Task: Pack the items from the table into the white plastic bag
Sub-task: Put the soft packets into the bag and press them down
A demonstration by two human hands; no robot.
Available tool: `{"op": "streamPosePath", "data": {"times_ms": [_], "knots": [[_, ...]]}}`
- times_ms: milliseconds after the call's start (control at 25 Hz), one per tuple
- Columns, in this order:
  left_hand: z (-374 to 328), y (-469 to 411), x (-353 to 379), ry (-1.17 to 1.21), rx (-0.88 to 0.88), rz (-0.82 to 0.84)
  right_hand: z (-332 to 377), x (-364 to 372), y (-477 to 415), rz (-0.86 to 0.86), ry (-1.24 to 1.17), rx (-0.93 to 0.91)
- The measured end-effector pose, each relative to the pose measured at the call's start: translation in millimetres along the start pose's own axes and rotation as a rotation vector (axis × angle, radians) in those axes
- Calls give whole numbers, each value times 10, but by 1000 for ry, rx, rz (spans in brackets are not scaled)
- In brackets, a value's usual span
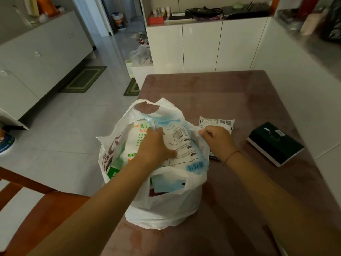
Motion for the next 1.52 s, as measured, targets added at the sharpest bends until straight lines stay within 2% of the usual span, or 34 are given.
{"op": "streamPosePath", "data": {"times_ms": [160, 240, 320, 400, 480, 560, 680, 880, 1040, 1120, 1280, 1520], "knots": [[-126, -66, 273, -11, 75, 32, -50, -27, 24, -13, -23, 36], [-148, -98, 404, -242, 96, 35, -52, -31, 39, -18, -25, 38], [-188, -93, 432, -531, 162, -65, -86, -43, 36, -28, -49, 50], [-320, -19, 520, -665, 382, -113, -132, -64, 29, -27, -84, 62], [-373, 79, 720, -712, 597, 45, -161, -73, 22, -21, -109, 53], [-303, 96, 871, -788, 657, 193, -137, -89, 26, -34, -128, 27], [-250, 80, 1120, -958, 697, 319, -31, -112, 29, -57, -140, -23], [-279, -56, 1308, -1049, 671, 353, -108, -126, 29, -73, -154, -7], [-409, -33, 959, -949, 652, 172, -169, -190, -22, -88, -134, 19], [-306, -112, 763, -899, 596, 147, -207, -226, -43, -108, -128, 29], [-11, -296, 854, -804, 458, 260, -273, -236, -42, -114, -154, 56], [-116, -437, 1047, -810, 462, 342, -391, -254, -37, -105, -132, 107]]}}
Point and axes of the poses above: each hand's wrist, its own y-axis away from the middle knuckle, its own x-axis out of the palm, z = x × y, the point moved 7 cm from there along -y, towards the middle knuckle, and after that the axes turned 5 degrees about x, right-handed, at the moved point
